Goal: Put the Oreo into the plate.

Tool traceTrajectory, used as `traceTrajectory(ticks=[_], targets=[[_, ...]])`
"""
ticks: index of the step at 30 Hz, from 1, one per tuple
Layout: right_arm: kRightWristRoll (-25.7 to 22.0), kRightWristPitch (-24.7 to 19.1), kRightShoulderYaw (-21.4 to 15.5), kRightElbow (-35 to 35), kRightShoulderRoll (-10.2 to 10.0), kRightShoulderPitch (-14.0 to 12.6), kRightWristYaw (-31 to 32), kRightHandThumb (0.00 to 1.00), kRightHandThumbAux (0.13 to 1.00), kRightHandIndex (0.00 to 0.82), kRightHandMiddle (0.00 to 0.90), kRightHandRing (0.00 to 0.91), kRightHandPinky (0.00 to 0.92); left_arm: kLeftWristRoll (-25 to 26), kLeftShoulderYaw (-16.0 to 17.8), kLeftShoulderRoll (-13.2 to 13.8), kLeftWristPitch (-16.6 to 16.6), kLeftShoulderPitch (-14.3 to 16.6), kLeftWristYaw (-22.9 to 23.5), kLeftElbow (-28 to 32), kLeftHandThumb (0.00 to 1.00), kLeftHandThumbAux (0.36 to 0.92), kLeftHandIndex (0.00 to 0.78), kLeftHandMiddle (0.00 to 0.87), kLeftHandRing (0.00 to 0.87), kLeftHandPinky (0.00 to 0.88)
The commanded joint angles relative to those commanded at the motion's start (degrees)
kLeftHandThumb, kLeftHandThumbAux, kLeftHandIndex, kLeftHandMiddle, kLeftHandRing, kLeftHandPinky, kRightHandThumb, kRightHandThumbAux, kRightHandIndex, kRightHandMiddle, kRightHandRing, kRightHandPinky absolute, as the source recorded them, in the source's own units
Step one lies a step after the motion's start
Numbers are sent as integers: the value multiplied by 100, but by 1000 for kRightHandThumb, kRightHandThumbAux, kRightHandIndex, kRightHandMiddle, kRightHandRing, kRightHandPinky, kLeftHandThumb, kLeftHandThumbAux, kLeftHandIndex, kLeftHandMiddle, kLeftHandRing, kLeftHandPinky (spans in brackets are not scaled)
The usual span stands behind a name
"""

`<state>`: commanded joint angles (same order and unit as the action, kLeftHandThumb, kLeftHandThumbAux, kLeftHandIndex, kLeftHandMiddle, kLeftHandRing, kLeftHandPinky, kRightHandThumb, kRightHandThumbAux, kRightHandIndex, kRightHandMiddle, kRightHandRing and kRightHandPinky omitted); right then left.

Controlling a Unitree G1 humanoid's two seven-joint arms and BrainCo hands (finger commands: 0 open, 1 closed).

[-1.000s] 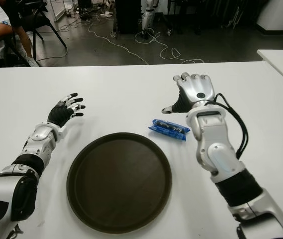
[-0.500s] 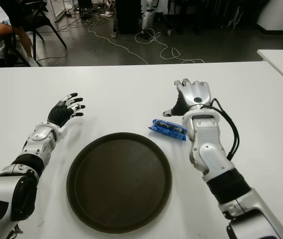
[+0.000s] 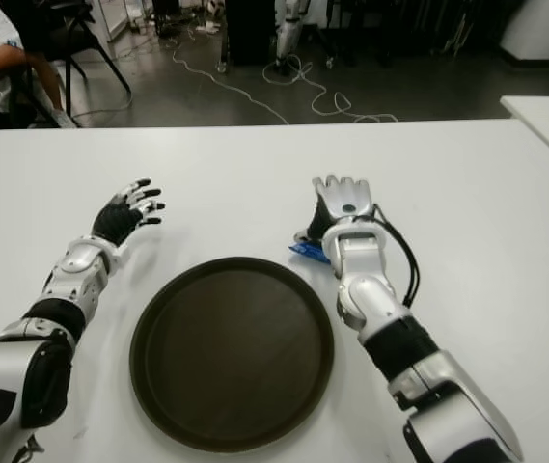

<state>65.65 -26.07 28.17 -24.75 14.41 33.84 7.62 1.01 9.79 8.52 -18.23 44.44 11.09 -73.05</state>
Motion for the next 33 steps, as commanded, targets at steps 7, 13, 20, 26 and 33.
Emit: traceTrajectory(ticks=[7, 13, 20, 26, 33], targets=[[-8, 8, 77, -163, 22, 79, -28, 2, 572, 160, 215, 266, 352, -12, -4, -3, 20, 5, -63, -8, 64, 728, 110, 192, 244, 320], [-27, -26, 107, -181, 33, 105, 5, 17, 580, 164, 215, 264, 348, -7, -3, 6, 6, 1, -53, -1, 41, 729, 109, 190, 243, 319], [-50, -64, 120, -211, 54, 116, 2, 17, 564, 156, 211, 260, 342, -41, -31, 16, -14, -10, -60, 5, 36, 717, 108, 190, 243, 323], [-16, -90, 185, -251, 84, 148, 43, 9, 567, 159, 210, 254, 340, -43, -29, 19, -28, -13, -49, 5, 47, 720, 111, 193, 245, 322], [-55, -85, 192, -215, 130, 145, 67, 21, 575, 184, 228, 280, 374, -41, -27, 12, -29, -10, -57, -1, 44, 720, 111, 195, 247, 319]])
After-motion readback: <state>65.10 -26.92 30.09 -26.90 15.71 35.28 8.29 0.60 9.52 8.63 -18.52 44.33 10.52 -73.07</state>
